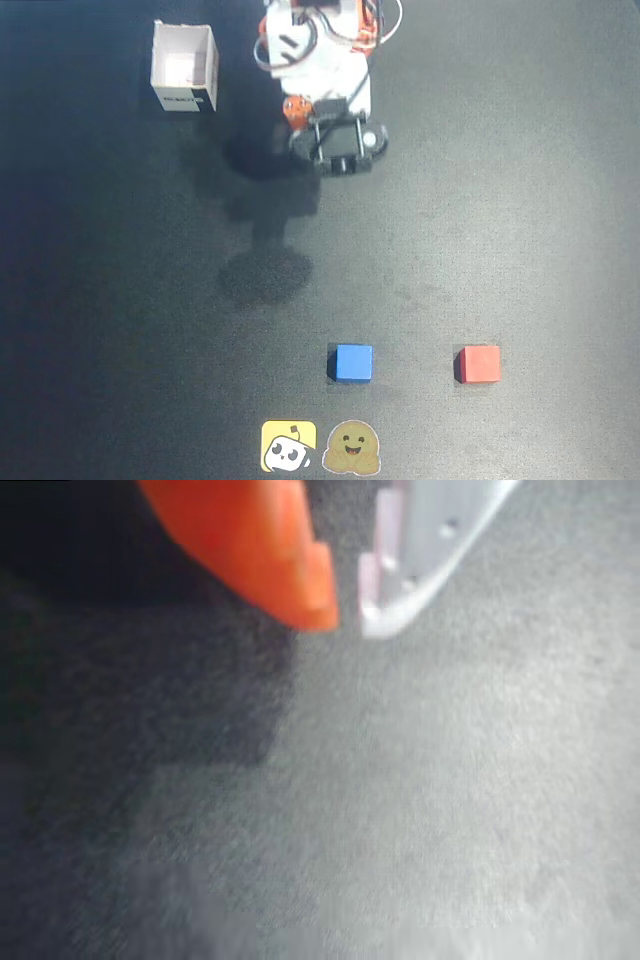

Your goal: Put the red cube on top of the blue cube.

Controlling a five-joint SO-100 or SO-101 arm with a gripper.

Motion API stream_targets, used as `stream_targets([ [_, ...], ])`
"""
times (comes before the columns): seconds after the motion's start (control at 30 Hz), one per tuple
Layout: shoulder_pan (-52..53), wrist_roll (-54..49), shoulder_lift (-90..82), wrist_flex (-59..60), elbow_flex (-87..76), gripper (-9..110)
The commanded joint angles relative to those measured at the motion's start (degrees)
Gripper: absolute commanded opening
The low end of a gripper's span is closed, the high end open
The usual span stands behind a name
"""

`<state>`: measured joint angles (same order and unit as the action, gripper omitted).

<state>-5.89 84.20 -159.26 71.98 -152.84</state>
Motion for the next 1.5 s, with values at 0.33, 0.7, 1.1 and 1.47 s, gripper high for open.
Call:
stream_targets([
  [0.33,-3.16,0.26,30.67,1.93,32.43,0],
  [0.7,-10.37,3.34,54.76,2.29,57.3,0],
  [1.1,-17.49,6.86,77.52,3.6,82.27,0],
  [1.47,-20.65,8.0,86.84,-0.7,89.56,0],
])
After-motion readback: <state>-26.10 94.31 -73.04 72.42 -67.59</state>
